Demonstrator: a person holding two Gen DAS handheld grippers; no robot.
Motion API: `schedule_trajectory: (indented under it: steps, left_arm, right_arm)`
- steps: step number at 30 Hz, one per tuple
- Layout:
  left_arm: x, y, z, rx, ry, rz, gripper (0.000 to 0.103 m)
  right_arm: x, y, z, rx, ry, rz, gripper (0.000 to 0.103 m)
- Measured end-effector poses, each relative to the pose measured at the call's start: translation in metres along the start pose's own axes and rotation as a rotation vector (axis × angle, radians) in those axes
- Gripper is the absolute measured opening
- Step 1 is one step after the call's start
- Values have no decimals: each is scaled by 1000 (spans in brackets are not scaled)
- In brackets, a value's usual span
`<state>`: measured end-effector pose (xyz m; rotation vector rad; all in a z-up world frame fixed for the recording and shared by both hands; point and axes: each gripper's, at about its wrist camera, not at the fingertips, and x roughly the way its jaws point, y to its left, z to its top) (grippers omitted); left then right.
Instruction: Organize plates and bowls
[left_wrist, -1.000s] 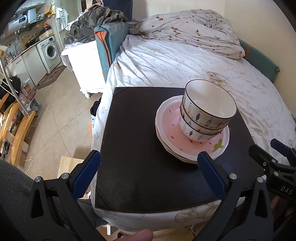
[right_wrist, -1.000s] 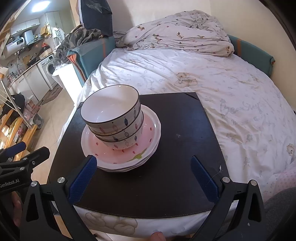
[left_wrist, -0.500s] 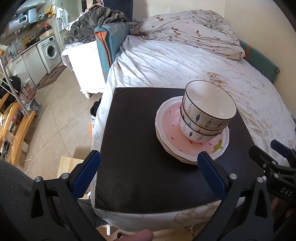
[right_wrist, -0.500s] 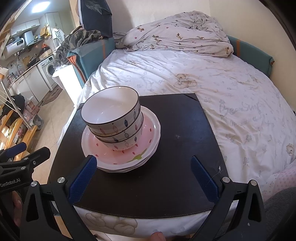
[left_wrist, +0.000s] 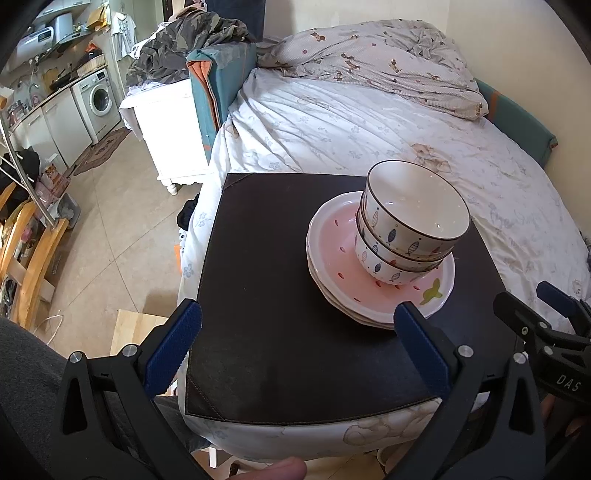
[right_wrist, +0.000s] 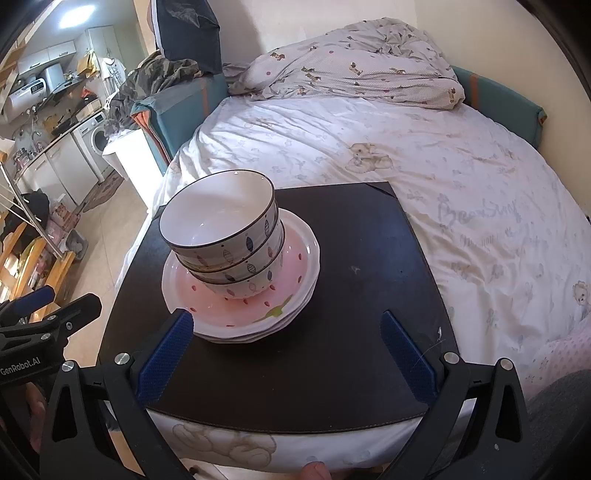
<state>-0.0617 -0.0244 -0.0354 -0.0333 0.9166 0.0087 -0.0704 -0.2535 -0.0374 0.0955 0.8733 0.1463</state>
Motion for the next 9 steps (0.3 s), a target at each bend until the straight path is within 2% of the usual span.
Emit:
schedule_trajectory:
  steps: [9]
  left_arm:
    - [0, 1, -1, -6, 4, -20, 103]
  right_arm:
    - [2, -2, 0, 5, 2, 1, 103]
